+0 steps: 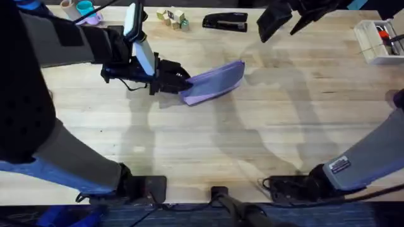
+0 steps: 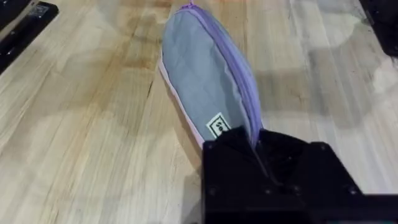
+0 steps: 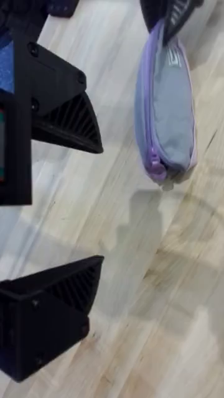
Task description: Unzip the bag, pick up the pens from the table one at a time and place them inside, then zip the bag closed.
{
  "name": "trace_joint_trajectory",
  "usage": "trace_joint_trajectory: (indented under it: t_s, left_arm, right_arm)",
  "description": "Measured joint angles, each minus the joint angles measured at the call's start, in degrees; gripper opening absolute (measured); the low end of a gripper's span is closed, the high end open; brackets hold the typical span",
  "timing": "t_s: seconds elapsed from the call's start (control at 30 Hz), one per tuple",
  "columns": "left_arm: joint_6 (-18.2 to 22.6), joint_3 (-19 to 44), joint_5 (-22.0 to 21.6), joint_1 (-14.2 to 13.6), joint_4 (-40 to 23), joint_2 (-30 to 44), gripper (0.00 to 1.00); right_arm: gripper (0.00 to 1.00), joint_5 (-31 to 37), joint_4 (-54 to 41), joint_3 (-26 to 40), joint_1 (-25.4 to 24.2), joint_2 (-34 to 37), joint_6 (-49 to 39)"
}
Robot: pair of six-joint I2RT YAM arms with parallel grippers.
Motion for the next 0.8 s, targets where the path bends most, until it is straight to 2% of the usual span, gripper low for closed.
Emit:
trace_joint_trajectory:
  t_s: [0.03, 0.1, 0.2, 0.23, 0.47, 0.6, 0.8]
  left_arm:
    - [0.1, 0.0, 0.0, 0.0, 0.0, 0.0, 0.160]
    - [0.0, 0.0, 0.1, 0.1, -0.2, 0.0, 0.488]
    - [-0.1, 0.0, 0.0, 0.1, -0.2, 0.0, 0.930]
    - [-0.2, 0.0, 0.0, 0.1, -0.2, 0.0, 0.977]
    - [-0.2, 0.0, -1.6, 0.1, 0.4, 0.0, 0.995]
    - [-0.9, 0.9, -4.6, 0.3, -3.1, -1.5, 0.995]
    - [-8.2, 8.5, -12.7, 1.0, -9.1, -11.1, 0.996]
  right_arm:
    - [0.997, 0.0, 0.0, 0.0, 0.2, -0.3, 0.0]
    - [0.997, 0.0, -0.1, 0.0, 0.6, -0.4, -0.1]
    - [0.997, 0.0, -0.2, 0.0, 0.6, -0.2, -0.1]
    - [0.997, 0.0, -0.2, 0.0, 0.6, -0.3, -0.1]
    - [0.997, 0.0, 0.4, 0.0, 0.6, -0.3, -0.1]
    - [0.997, 0.0, 0.3, 0.0, 0.6, -0.7, -0.1]
    - [0.997, 0.1, 0.4, -0.5, 0.6, -7.0, -0.1]
